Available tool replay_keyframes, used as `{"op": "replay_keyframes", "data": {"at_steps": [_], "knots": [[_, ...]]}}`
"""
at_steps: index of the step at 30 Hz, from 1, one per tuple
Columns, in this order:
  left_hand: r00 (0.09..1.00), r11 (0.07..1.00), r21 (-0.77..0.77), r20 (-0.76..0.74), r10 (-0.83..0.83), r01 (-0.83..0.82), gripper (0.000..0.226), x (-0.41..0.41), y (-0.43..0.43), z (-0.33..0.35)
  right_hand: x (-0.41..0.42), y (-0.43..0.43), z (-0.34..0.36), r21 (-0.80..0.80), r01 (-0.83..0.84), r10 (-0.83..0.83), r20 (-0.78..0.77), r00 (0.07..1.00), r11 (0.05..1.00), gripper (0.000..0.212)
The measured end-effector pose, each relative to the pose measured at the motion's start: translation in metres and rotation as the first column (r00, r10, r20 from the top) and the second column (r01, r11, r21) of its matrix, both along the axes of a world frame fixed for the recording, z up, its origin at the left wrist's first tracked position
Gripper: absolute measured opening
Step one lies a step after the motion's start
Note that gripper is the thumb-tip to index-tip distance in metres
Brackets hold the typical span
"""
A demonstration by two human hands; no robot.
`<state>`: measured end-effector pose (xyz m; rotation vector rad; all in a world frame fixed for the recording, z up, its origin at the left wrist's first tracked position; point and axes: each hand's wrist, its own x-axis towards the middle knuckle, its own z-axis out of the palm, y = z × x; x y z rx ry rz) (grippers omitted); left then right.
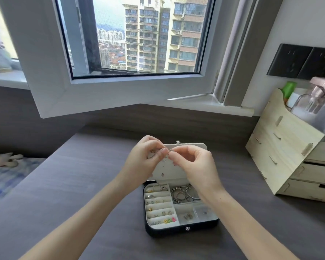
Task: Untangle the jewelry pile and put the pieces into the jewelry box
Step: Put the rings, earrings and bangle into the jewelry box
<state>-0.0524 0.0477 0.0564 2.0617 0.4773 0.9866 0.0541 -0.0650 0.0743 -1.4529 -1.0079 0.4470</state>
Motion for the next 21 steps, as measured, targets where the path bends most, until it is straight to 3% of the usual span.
{"op": "replay_keyframes", "data": {"at_steps": [6, 10, 21], "knots": [[0.988, 0.976, -0.167, -0.044, -0.147, 0.138, 0.017, -0.006, -0.003, 0.013, 0.014, 0.003, 0.009, -0.014, -0.126, 0.124, 0.313, 0.942, 0.992, 0.006], [0.965, 0.928, -0.297, -0.065, -0.255, 0.225, 0.018, -0.013, 0.000, 0.020, 0.023, 0.004, 0.015, -0.064, -0.191, 0.201, 0.374, 0.905, 0.979, 0.004], [0.962, 0.945, -0.249, -0.114, -0.248, 0.214, 0.031, -0.010, 0.009, 0.021, 0.027, 0.013, 0.015, -0.031, -0.213, 0.208, 0.388, 0.898, 0.977, 0.007]]}}
